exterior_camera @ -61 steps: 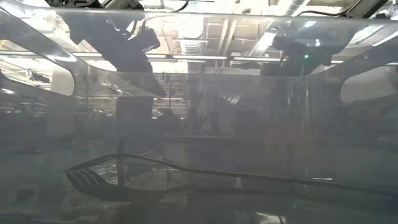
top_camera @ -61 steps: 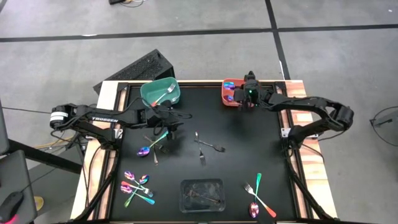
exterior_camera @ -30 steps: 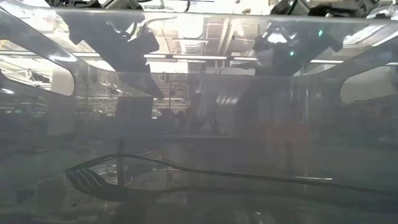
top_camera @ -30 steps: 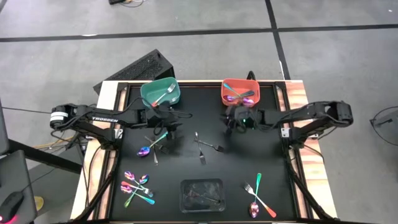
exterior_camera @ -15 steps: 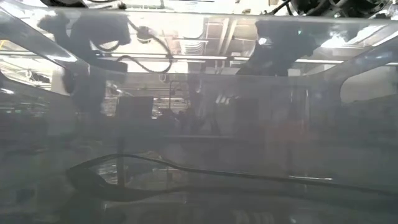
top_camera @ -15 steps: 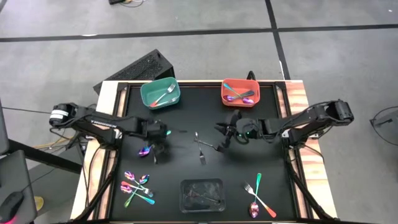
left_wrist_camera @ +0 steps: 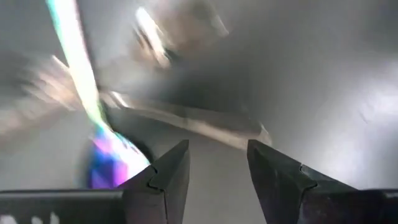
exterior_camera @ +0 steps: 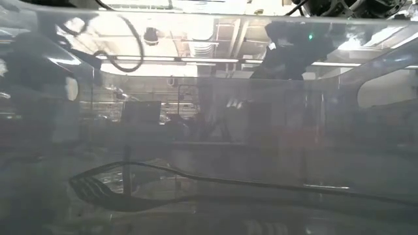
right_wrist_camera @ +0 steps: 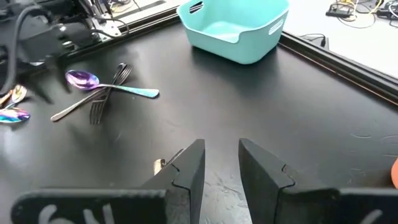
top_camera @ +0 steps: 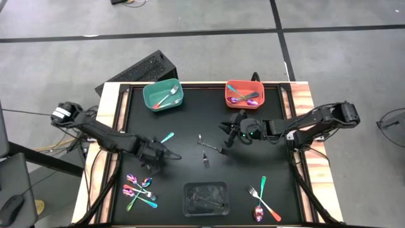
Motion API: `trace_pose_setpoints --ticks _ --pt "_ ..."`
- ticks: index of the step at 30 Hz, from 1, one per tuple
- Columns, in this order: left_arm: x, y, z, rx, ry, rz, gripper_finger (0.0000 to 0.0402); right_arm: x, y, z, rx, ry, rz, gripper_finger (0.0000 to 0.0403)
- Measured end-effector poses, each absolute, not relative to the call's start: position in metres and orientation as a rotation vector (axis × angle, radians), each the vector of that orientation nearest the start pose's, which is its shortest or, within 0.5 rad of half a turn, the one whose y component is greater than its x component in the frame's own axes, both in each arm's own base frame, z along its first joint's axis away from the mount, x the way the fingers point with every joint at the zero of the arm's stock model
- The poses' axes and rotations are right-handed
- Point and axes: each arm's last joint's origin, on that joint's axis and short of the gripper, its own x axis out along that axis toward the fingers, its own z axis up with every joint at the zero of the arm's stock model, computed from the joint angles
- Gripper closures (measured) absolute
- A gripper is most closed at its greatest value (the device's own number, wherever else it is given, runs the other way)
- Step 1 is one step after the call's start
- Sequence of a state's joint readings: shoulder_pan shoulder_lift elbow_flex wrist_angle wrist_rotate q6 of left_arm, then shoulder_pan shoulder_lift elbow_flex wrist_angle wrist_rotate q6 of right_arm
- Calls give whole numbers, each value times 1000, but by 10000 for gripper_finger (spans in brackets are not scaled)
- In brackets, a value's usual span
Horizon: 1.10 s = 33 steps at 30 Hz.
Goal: Sort silverware by color (type)
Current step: Put the black fork into the black bin
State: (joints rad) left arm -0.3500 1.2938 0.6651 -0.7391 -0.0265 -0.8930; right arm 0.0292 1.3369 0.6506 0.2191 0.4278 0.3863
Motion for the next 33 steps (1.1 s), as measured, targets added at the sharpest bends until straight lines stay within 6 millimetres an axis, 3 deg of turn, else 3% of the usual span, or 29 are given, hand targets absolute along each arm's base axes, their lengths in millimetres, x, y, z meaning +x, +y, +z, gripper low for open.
trace_pose_setpoints --ticks 8,18,26,33 --pt "166 -110 167 -664 1519 256 253 271 -5 209 246 381 -474 286" --pt "156 -142 170 -707 1378 264 253 279 -5 192 230 428 -479 286" --pt "153 -146 170 -702 1360 270 253 290 2 178 263 412 -454 286" --pt "153 -126 167 -540 1260 453 253 290 11 181 263 396 -417 286"
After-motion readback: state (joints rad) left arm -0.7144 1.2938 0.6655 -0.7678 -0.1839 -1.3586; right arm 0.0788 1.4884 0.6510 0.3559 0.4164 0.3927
